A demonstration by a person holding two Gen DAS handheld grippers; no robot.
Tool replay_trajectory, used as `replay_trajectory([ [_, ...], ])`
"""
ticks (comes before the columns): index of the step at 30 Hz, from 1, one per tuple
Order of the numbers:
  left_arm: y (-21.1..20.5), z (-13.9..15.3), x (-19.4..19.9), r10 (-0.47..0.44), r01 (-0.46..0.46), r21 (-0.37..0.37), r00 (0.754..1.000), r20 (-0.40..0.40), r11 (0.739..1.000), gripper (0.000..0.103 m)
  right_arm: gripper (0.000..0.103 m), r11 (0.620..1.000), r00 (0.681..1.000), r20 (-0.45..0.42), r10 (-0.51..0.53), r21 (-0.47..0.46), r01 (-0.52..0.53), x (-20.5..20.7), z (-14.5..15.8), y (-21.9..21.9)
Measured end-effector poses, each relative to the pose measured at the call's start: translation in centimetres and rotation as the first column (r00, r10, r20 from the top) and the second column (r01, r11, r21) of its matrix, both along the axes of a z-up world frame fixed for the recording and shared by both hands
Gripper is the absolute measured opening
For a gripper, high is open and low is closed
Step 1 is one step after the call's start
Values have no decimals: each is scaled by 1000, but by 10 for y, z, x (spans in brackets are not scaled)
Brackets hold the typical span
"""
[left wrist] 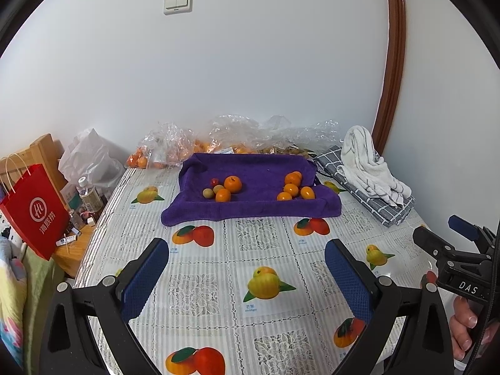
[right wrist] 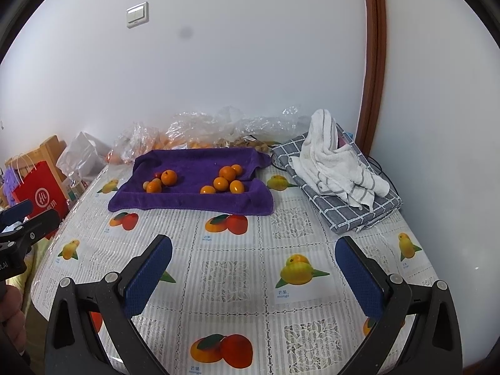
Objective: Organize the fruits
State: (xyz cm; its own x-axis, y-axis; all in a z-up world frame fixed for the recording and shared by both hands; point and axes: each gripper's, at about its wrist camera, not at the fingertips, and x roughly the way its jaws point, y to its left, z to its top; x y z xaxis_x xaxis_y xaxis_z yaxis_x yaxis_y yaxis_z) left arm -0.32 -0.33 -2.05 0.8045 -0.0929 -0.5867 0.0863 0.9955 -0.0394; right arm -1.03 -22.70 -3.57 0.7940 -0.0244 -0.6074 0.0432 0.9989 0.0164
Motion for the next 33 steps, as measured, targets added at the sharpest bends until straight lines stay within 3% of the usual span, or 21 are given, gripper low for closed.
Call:
replay_trajectory([
  [33,1,1,0,1,-1,-3,1000,1,1000,101,103,1000,1000,7,-5,1,5,-1,5,3],
])
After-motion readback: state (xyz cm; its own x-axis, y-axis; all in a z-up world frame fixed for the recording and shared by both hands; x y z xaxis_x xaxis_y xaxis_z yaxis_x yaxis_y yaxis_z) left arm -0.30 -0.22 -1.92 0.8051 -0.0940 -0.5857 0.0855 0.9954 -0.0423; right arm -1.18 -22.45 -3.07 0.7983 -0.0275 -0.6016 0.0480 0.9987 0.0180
